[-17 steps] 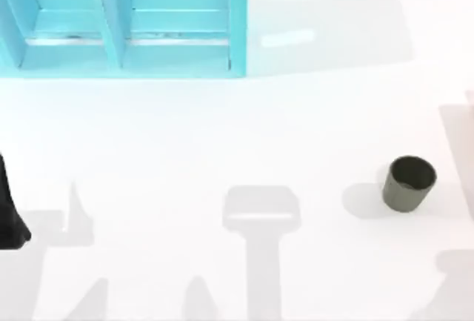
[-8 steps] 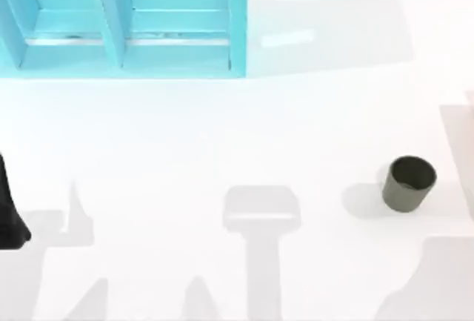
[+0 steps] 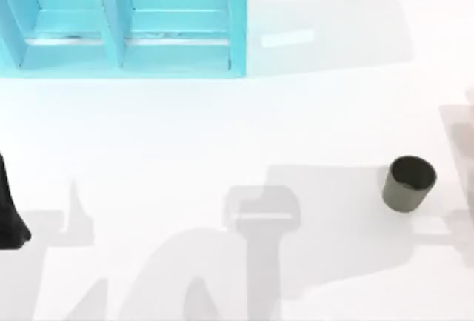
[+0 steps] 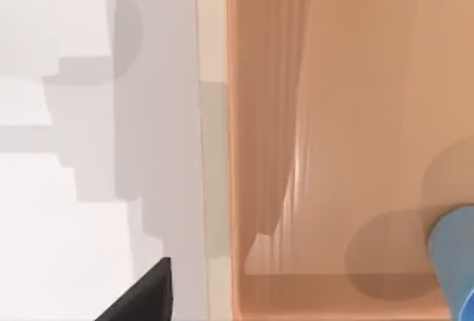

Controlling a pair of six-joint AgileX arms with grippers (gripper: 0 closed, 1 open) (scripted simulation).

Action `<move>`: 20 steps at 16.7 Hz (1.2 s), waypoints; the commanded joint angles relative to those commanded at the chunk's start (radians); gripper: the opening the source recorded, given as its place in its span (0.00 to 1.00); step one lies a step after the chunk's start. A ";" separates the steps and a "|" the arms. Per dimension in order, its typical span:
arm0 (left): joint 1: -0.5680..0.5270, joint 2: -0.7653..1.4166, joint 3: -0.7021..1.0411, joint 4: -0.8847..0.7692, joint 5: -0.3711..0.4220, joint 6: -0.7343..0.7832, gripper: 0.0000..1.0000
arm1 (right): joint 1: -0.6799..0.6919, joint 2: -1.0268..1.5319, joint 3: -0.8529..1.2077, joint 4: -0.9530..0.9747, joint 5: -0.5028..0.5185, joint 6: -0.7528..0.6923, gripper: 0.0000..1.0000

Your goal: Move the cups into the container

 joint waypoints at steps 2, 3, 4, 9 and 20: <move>0.000 0.000 0.000 0.000 0.000 0.000 1.00 | 0.126 0.029 0.001 0.035 0.001 0.125 1.00; 0.000 0.000 0.000 0.000 0.000 0.000 1.00 | 0.188 0.044 0.002 0.050 0.001 0.186 1.00; 0.000 0.000 0.000 0.000 0.000 0.000 1.00 | 0.245 0.058 0.002 0.064 0.001 0.241 1.00; 0.000 0.000 0.000 0.000 0.000 0.000 1.00 | 0.434 0.118 -0.005 0.120 0.001 0.429 1.00; 0.000 0.000 0.000 0.000 0.000 0.000 1.00 | 0.453 0.153 -0.099 0.242 0.001 0.448 1.00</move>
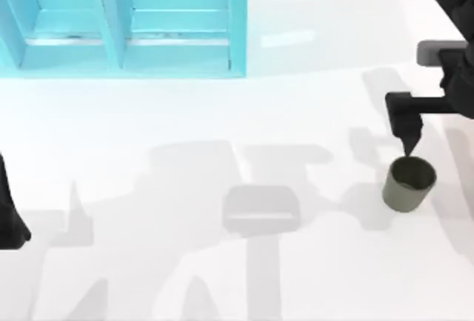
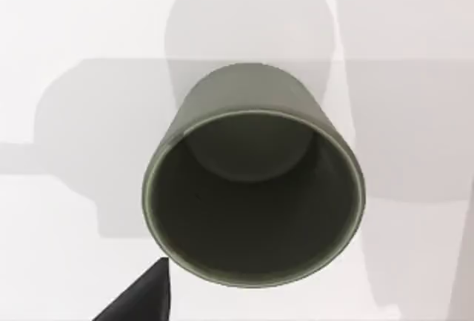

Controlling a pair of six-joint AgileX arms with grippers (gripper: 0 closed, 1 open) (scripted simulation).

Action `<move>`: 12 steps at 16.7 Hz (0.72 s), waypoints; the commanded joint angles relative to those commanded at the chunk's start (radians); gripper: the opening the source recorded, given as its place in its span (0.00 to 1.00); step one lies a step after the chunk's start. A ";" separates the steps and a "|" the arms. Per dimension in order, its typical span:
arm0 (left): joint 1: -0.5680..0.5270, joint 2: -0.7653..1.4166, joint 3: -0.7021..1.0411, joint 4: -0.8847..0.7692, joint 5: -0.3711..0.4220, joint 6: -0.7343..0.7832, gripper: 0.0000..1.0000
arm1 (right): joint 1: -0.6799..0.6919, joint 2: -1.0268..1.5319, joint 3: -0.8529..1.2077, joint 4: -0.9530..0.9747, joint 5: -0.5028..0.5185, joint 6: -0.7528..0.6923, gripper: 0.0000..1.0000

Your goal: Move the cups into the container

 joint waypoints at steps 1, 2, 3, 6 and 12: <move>0.000 0.000 0.000 0.000 0.000 0.000 1.00 | 0.001 0.012 -0.035 0.054 0.000 0.001 1.00; 0.000 0.000 0.000 0.000 0.000 0.000 1.00 | 0.001 0.025 -0.072 0.112 0.000 0.002 1.00; 0.000 0.000 0.000 0.000 0.000 0.000 1.00 | 0.002 0.039 -0.106 0.163 0.000 0.003 1.00; 0.000 0.000 0.000 0.000 0.000 0.000 1.00 | 0.004 0.065 -0.183 0.254 0.000 0.005 1.00; 0.000 0.000 0.000 0.000 0.000 0.000 1.00 | 0.004 0.068 -0.192 0.264 0.000 0.005 0.85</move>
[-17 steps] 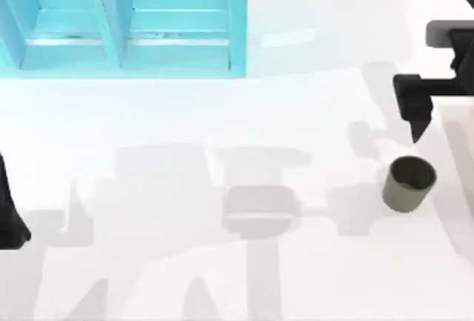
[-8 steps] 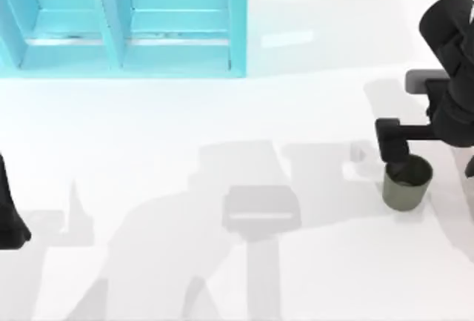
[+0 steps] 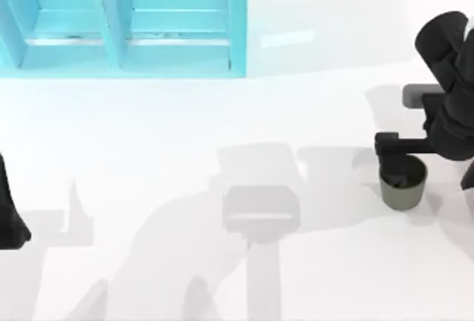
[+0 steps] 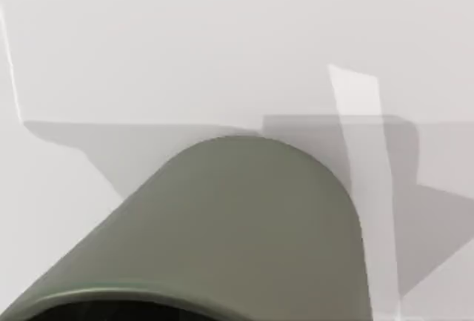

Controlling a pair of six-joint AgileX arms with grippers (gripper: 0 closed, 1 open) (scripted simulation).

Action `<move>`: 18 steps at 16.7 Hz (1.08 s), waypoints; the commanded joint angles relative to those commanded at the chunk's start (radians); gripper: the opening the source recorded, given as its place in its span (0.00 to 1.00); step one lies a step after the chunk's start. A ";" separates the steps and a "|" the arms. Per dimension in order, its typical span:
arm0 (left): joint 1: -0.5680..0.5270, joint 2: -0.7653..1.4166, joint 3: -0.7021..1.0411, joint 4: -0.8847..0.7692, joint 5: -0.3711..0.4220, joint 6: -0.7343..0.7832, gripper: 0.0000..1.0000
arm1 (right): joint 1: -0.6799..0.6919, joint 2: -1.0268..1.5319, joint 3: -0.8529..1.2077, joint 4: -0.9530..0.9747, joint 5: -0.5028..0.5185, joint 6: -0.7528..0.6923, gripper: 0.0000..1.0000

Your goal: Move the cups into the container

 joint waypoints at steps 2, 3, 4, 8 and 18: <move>0.000 0.000 0.000 0.000 0.000 0.000 1.00 | 0.000 0.000 0.000 0.000 0.000 0.000 0.70; 0.000 0.000 0.000 0.000 0.000 0.000 1.00 | 0.000 0.000 0.000 0.000 0.000 0.000 0.62; 0.000 0.000 0.000 0.000 0.000 0.000 1.00 | 0.000 0.000 0.000 0.000 0.000 0.000 0.55; 0.000 0.000 0.000 0.000 0.000 0.000 1.00 | 0.000 0.000 0.000 0.000 0.000 0.000 0.25; 0.000 0.000 0.000 0.000 0.000 0.000 1.00 | 0.000 0.000 0.000 0.000 0.000 0.000 0.00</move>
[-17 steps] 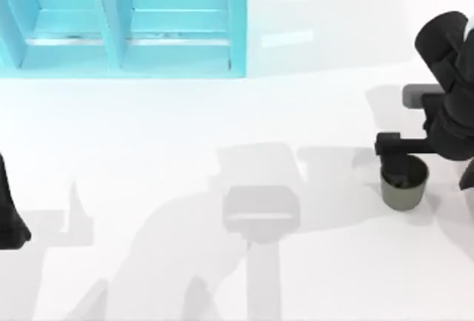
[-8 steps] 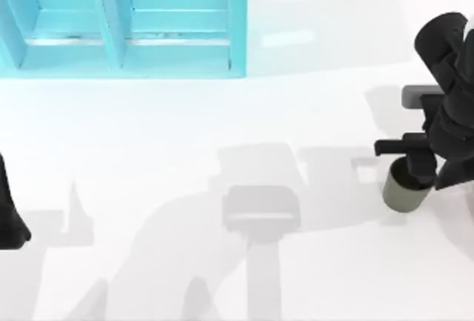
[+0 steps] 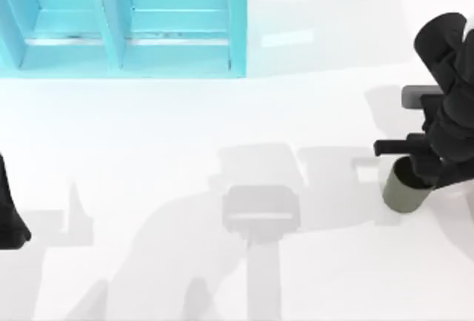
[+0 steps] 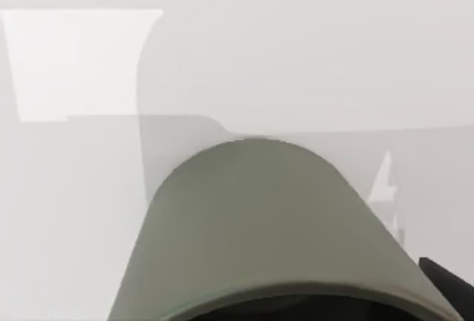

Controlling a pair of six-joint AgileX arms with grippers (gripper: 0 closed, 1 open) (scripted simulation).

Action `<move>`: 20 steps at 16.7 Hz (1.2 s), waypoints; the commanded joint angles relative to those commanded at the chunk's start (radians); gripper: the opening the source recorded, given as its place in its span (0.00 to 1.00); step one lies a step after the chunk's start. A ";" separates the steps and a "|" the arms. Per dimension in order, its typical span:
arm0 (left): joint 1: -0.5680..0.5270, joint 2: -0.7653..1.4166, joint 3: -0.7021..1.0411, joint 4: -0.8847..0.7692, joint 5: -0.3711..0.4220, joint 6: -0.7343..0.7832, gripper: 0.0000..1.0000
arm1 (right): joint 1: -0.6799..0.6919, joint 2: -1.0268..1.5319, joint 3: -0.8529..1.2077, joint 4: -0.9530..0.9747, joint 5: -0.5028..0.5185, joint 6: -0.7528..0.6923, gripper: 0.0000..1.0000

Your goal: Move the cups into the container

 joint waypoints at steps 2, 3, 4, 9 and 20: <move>0.000 0.000 0.000 0.000 0.000 0.000 1.00 | -0.002 -0.001 0.000 0.000 0.000 0.001 0.00; 0.000 0.000 0.000 0.000 0.000 0.000 1.00 | -0.001 -0.002 0.002 0.000 0.000 -0.001 0.00; 0.000 0.000 0.000 0.000 0.000 0.000 1.00 | 0.005 -0.004 0.009 0.003 -0.001 -0.011 0.00; 0.000 0.000 0.000 0.000 0.000 0.000 1.00 | 0.007 -0.052 0.109 -0.014 -0.011 -0.129 0.00; 0.000 0.000 0.000 0.000 0.000 0.000 1.00 | -0.296 -0.143 0.225 -0.368 -0.001 -0.296 0.00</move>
